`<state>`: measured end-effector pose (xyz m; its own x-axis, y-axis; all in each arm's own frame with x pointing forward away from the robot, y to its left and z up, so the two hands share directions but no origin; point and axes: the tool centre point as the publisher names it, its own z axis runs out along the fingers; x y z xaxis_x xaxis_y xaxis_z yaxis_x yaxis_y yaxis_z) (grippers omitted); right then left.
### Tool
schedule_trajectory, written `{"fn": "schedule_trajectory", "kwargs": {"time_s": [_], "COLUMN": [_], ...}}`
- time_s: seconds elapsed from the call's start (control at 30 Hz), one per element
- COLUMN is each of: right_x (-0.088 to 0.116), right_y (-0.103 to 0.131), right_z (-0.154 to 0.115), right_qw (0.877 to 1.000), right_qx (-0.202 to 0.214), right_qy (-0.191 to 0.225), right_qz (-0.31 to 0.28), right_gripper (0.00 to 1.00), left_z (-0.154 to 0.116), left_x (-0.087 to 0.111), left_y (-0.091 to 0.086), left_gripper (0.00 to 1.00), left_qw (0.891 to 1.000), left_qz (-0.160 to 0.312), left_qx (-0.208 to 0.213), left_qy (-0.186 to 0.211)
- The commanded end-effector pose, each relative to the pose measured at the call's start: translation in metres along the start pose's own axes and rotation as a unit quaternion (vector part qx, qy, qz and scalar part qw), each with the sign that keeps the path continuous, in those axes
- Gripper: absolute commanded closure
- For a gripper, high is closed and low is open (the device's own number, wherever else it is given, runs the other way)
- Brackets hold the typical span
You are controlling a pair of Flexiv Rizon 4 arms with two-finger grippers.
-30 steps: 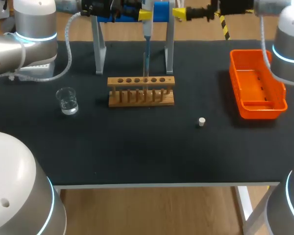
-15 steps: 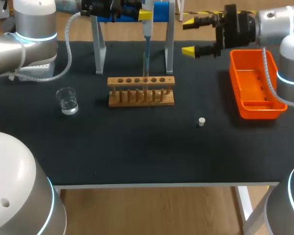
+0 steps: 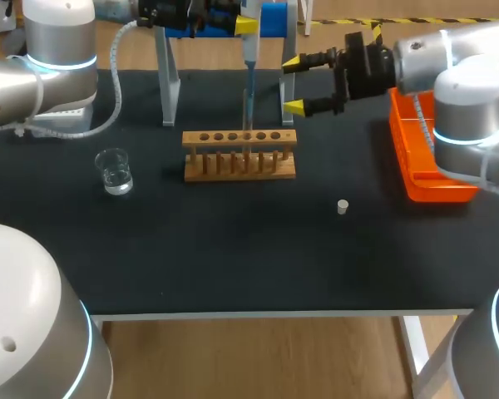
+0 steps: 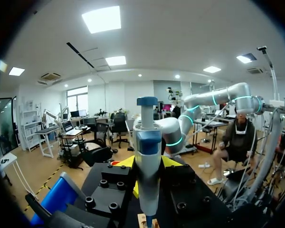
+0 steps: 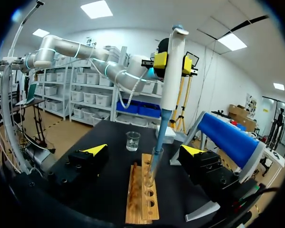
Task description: Invert the test tube, pick up the pipette, mount the tip to pipette, aspirate from beaker and dispense into the tube, eject the tip, return the pipette, and cap with the stopper.
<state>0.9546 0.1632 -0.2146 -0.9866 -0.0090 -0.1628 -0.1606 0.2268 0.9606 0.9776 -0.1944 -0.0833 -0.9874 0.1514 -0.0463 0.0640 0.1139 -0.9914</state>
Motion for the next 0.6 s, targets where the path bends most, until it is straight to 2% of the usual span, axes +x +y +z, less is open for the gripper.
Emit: {"fn": "schedule_trajectory", "kwargs": {"time_s": [0.03,0.6], "right_x": [-0.009,-0.019], "right_y": [-0.013,-0.038], "right_z": [0.015,0.057], "right_qw": [1.0,0.999], "right_qx": [-0.002,0.012], "right_qy": [0.009,0.009], "right_qz": [0.007,0.047], "right_gripper": [0.0,0.0], "left_z": [-0.001,-0.001], "left_x": [-0.001,-0.001], "left_y": [-0.001,-0.001], "left_gripper": [1.0,1.0], "left_qw": [1.0,1.0], "left_qz": [0.0,0.0], "left_qx": [-0.001,-0.001], "left_qy": [0.002,0.002]}}
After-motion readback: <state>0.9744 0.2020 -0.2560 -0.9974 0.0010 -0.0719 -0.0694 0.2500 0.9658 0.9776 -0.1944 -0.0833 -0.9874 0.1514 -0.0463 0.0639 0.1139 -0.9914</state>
